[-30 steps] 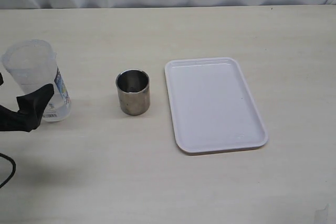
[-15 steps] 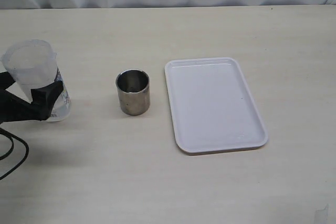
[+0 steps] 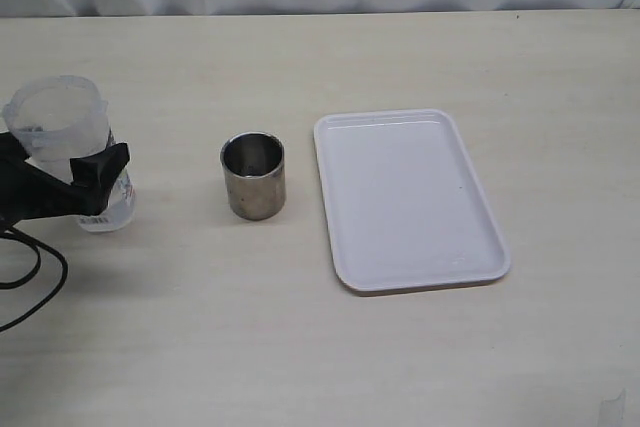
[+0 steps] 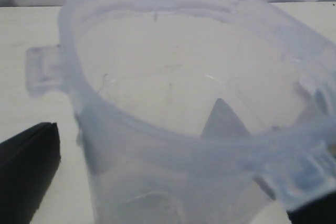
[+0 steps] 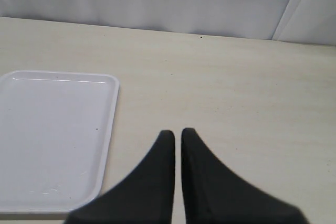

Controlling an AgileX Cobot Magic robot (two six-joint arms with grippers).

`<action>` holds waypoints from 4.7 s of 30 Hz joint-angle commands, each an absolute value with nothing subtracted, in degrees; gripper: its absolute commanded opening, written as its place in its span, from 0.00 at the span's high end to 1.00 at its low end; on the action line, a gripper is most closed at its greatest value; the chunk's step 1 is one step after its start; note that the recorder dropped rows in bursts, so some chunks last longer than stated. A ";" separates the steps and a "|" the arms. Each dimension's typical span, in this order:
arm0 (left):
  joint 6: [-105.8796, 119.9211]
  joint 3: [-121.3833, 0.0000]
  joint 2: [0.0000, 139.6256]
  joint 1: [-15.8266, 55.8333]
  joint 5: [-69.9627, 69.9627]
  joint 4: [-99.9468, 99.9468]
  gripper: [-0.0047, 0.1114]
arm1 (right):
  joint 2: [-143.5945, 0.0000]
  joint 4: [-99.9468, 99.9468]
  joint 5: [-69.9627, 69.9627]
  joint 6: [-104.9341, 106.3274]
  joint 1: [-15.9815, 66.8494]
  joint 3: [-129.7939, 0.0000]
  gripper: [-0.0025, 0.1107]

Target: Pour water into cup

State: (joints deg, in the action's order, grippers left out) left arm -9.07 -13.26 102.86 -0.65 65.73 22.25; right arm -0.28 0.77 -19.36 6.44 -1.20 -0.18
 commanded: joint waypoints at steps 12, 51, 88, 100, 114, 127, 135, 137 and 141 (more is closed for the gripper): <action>-9.23 -13.52 103.14 -0.28 68.10 21.78 0.07 | 0.00 0.71 -19.51 6.38 -1.57 0.00 0.94; -7.57 -16.79 103.14 -0.28 67.42 23.30 0.07 | 0.00 0.71 -19.51 6.38 -1.57 0.00 0.94; -9.43 -16.79 103.14 -0.28 64.50 23.35 0.07 | 0.00 0.71 -19.51 6.38 -1.57 0.00 0.94; -9.07 -16.79 103.14 -0.28 66.46 23.35 0.07 | 0.00 0.71 -19.51 6.38 -1.57 0.00 0.94; -8.58 -16.79 103.14 -0.28 66.31 23.59 0.42 | 0.00 0.71 -19.51 6.38 -1.57 0.00 0.94; -8.16 -16.79 103.14 -0.28 69.75 28.73 0.96 | 0.00 0.71 -19.51 6.38 -1.57 0.00 0.94; -6.77 -18.71 103.14 -0.28 69.96 29.15 0.96 | 0.00 0.71 -19.51 6.38 -1.57 0.00 0.94; -6.77 -20.43 103.14 -0.28 69.96 30.03 0.96 | 0.00 0.71 -19.51 6.38 -1.57 0.00 0.94; -6.77 -23.68 103.14 -0.28 69.96 30.98 0.96 | 0.00 0.71 -19.51 6.38 -1.57 0.00 0.94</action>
